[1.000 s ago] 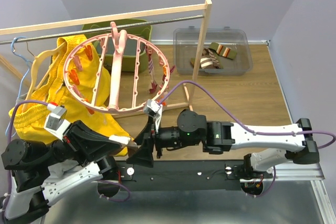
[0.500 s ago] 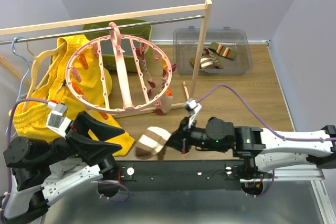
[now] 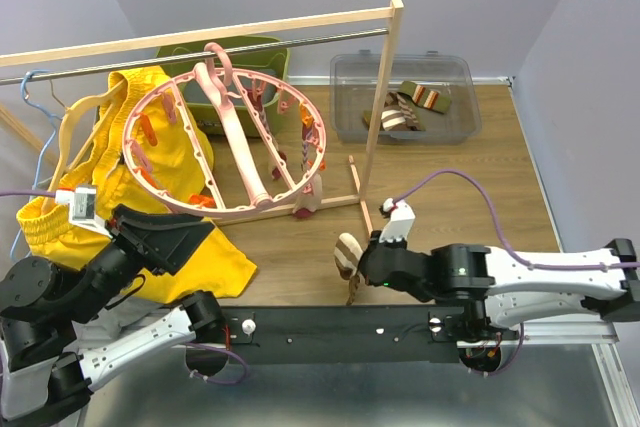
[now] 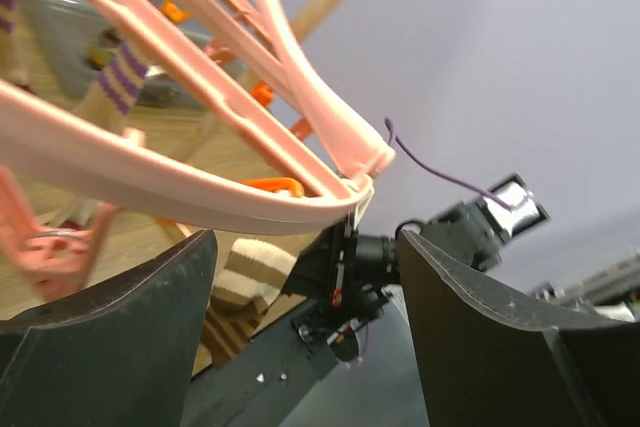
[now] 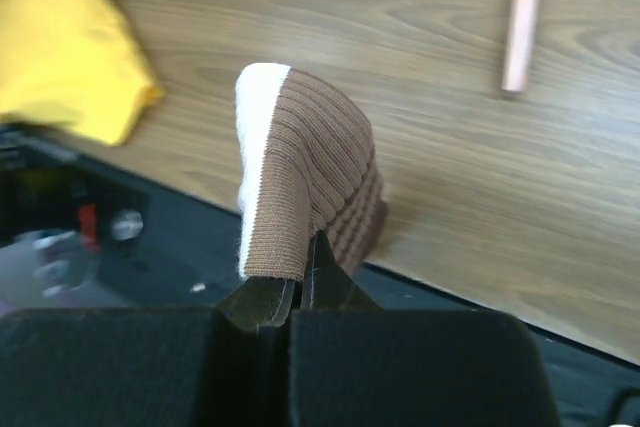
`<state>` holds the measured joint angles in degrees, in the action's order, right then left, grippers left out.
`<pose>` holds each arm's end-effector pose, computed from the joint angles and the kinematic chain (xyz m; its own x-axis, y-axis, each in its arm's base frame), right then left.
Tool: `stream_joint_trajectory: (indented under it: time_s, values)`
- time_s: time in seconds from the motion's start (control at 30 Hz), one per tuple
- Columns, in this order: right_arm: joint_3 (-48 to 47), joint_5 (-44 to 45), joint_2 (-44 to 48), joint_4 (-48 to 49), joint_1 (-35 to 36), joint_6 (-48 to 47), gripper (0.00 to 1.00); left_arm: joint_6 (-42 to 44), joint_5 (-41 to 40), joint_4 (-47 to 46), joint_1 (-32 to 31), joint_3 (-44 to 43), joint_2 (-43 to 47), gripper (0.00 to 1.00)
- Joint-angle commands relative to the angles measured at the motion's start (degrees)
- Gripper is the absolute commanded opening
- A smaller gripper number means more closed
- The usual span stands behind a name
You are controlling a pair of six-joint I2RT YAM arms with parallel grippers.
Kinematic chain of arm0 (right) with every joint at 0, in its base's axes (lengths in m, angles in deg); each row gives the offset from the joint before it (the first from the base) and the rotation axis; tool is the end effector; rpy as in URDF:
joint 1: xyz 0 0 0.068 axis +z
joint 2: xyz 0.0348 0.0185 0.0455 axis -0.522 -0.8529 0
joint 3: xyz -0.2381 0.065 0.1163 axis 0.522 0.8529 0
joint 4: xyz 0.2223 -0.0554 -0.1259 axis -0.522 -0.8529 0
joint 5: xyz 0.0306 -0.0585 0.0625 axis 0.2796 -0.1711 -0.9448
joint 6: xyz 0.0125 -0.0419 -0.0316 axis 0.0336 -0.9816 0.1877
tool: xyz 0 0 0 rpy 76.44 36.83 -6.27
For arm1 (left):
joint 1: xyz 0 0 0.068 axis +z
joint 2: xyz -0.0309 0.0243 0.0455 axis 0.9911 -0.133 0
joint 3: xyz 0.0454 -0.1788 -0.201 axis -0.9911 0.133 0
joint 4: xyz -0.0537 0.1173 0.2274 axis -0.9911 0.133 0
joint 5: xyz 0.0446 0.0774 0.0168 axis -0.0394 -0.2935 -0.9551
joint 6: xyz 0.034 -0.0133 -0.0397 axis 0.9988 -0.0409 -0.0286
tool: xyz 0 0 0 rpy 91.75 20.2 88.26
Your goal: Remove the socks clipped to the hanger
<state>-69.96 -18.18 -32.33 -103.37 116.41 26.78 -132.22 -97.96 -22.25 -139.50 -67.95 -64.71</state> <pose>0.0392 0.1996 0.2978 -0.7081 0.1046 -0.6983 -0.2845 0.8629 0.4177 -0.0100 0.0308 0.4313 -0.4364 -0.5977 -0.6725 0.5420 0.4220 -0.7268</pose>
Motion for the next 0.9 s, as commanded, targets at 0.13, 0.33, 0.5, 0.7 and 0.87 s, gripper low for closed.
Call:
stream_joint_trajectory:
  time_s: [0.13, 0.33, 0.5, 0.7, 0.87]
  values:
    - [-3.61, -2.17, -9.48, -5.96, -8.04, 4.20, 0.01, -6.31, -14.71, 7.77, -0.34, -1.96, 0.17, 0.82]
    - [-1.24, -1.29, -2.38, -13.16, -17.08, 9.48, 0.01, -6.66, -15.33, 6.88, -0.42, -0.91, 2.72, 0.82]
    - [-2.89, -2.24, 1.95, -12.90, -26.73, 0.28, 0.01, -5.70, -14.02, 5.31, -0.60, 0.32, 4.65, 0.80]
    - [-8.70, -4.70, -6.40, -13.97, -35.89, -11.41, 0.01, -6.05, -12.87, 3.81, -1.39, 1.03, 6.85, 0.77]
    - [-13.17, -13.31, -7.81, -6.16, -54.86, -25.80, 0.01, -6.32, -11.38, 2.85, -1.92, 1.56, 9.05, 0.76]
